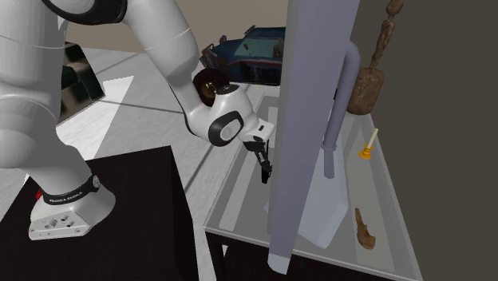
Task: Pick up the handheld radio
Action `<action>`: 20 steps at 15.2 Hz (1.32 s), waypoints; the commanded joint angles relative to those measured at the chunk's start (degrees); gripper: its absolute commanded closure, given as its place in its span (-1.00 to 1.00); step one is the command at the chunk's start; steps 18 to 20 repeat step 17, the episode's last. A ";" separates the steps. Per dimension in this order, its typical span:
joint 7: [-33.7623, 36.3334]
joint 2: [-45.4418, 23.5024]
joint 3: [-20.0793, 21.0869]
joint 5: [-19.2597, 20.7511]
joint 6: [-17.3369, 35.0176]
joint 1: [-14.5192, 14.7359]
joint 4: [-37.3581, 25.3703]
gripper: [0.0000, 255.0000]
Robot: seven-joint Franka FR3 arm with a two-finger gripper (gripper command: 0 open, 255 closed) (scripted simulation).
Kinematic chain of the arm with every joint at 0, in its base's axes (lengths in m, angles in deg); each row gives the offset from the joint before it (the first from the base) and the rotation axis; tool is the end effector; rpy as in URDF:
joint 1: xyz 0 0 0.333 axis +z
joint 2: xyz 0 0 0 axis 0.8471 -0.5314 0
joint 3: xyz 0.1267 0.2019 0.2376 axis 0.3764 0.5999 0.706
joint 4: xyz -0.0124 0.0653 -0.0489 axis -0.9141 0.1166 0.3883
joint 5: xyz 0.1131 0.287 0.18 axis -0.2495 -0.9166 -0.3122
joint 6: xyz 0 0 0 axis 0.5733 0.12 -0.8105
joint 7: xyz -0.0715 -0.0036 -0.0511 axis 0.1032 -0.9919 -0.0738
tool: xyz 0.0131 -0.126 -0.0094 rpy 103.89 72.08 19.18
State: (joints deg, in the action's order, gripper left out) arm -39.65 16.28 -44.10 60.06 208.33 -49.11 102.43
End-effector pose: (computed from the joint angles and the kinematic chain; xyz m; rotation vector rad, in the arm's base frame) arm 0.5448 0.0219 0.1979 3.0350 -0.1592 0.5950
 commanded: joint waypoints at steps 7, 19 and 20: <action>-1.66 5.87 3.28 -0.41 -4.53 -3.05 1.63 1.00; -5.07 12.40 7.98 -3.12 -10.10 -7.03 2.82 1.00; -5.07 12.40 7.98 -3.12 -10.10 -7.03 2.82 1.00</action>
